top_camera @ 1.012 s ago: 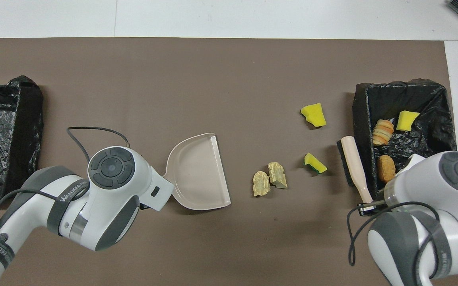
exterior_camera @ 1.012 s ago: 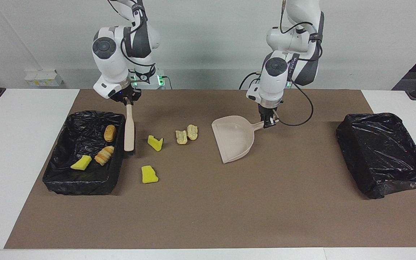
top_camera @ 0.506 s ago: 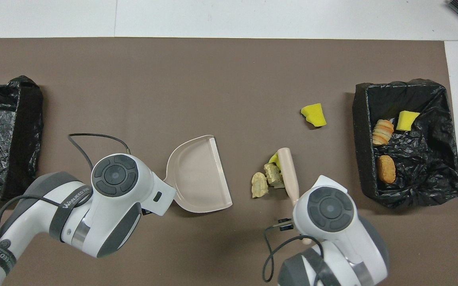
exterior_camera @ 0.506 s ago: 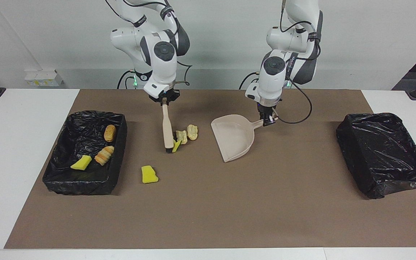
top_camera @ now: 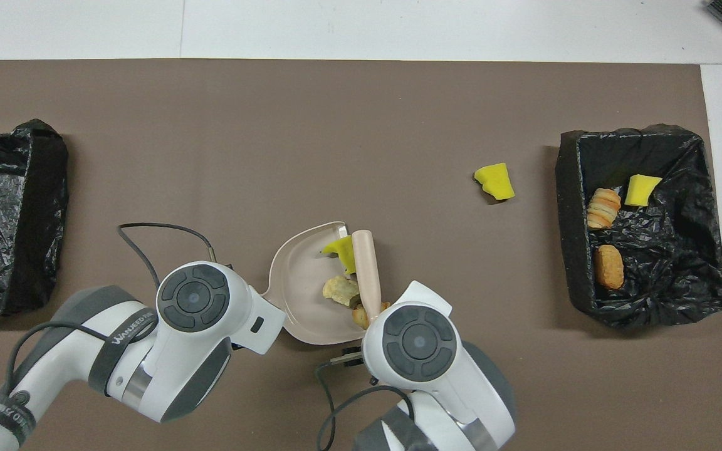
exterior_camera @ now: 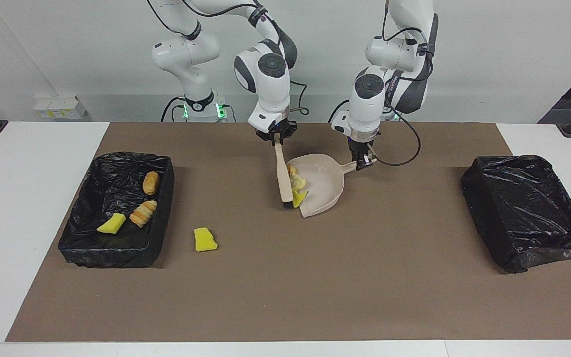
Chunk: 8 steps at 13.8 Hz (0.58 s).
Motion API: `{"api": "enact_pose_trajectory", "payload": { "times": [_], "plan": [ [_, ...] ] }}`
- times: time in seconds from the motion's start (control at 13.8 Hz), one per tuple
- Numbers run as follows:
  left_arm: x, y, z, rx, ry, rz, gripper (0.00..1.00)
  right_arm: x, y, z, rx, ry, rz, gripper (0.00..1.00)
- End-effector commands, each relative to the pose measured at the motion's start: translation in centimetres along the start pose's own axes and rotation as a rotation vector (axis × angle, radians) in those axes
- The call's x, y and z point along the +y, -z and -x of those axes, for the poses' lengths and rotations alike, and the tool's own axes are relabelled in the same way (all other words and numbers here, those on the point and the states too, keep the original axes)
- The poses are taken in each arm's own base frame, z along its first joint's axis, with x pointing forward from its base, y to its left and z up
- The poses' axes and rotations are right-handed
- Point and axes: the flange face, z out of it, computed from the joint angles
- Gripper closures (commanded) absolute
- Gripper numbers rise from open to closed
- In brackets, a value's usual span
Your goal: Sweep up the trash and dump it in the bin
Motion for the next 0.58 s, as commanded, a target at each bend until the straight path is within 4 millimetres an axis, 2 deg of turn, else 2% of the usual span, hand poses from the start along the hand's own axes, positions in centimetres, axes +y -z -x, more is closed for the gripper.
{"api": "enact_pose_trajectory", "payload": {
  "times": [0.0, 0.14, 0.22, 0.29, 0.36, 0.51],
  "plan": [
    [0.6, -0.8, 0.4, 0.035, -0.01, -0.047, 1.0, -2.3, 2.9, -1.1, -0.008, -0.016, -0.039, 1.0],
    [-0.8, -1.1, 1.5, 0.068, -0.002, -0.064, 1.0, -1.3, 5.3, -2.5, -0.001, -0.007, -0.034, 1.0],
    [-1.1, -1.2, 1.7, 0.082, 0.005, -0.062, 1.0, -0.1, 6.2, -3.7, -0.002, -0.024, -0.038, 1.0],
    [-1.6, -1.2, 2.0, 0.11, 0.032, -0.06, 1.0, 1.1, 6.1, -5.0, -0.012, -0.046, -0.036, 1.0],
    [-2.1, -1.2, 2.2, 0.123, 0.04, -0.059, 1.0, 2.8, 5.6, -6.3, -0.013, -0.063, -0.028, 1.0],
    [-2.6, -1.1, 2.2, 0.121, 0.029, -0.051, 1.0, 9.6, 5.8, -10.0, 0.004, -0.074, 0.0, 1.0]
  ]
}}
